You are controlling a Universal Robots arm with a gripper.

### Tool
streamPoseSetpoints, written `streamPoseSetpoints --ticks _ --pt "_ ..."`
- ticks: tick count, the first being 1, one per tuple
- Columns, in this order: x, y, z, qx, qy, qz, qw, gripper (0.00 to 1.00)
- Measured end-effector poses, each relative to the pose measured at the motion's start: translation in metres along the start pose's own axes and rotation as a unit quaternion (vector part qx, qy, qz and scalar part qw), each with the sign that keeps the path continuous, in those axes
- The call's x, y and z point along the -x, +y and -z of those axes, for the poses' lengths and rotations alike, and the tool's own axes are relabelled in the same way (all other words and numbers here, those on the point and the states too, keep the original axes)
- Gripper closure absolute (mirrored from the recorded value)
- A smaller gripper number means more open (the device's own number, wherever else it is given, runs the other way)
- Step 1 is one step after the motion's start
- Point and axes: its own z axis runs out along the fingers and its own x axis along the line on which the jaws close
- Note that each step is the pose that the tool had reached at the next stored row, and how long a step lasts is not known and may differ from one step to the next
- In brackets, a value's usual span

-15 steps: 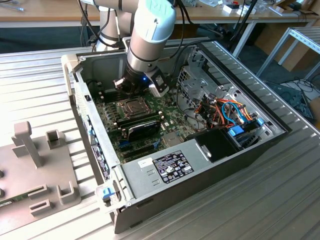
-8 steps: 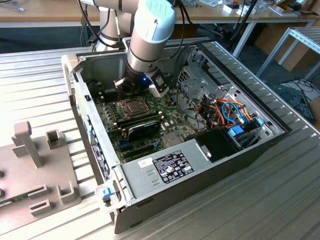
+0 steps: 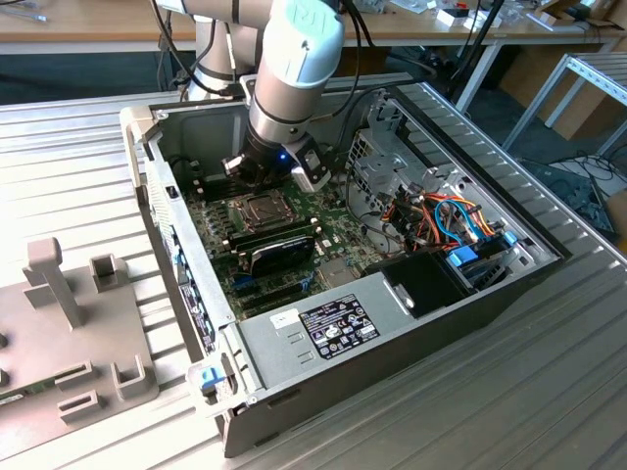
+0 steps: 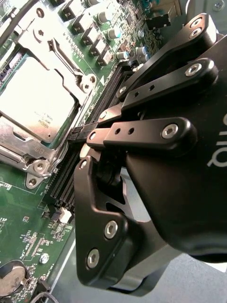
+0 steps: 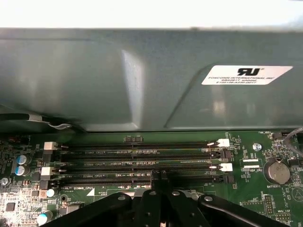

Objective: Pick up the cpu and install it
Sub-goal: 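Install the first cpu locking lever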

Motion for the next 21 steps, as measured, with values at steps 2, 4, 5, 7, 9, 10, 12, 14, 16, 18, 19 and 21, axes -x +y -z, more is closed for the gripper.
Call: streamPoseSetpoints --ticks 2,4,5,7,9,10,12,14,16,18,19,21 --pt "0.0000 0.0000 -0.0001 0.0001 0.0000 0.000 1.00000 0.89" --pt "0.0000 0.0005 -0.0002 0.0000 0.0000 0.000 1.00000 0.89" --pt "0.0000 0.0007 -0.0003 0.0000 0.0000 0.000 1.00000 0.89" --pt "0.0000 0.0014 -0.0004 -0.0001 0.0000 0.000 1.00000 0.89" --pt "-0.0001 0.0019 -0.0006 0.0001 0.0000 0.000 1.00000 0.89" --pt "-0.0001 0.0020 -0.0007 0.0001 0.0000 0.000 1.00000 0.89" --pt "0.0000 0.0021 -0.0006 0.0001 0.0000 0.000 1.00000 0.89" --pt "0.0000 0.0023 -0.0001 0.0002 -0.0001 0.000 1.00000 0.89" --pt "0.0000 0.0026 0.0011 0.0002 -0.0001 0.000 1.00000 0.89" --pt "0.0001 0.0031 0.0029 0.0000 0.0000 0.000 1.00000 0.89" --pt "0.0001 0.0034 0.0040 0.0000 0.0000 0.000 1.00000 0.89" --pt "0.0003 0.0042 0.0065 -0.0007 0.0000 0.000 1.00000 0.89"
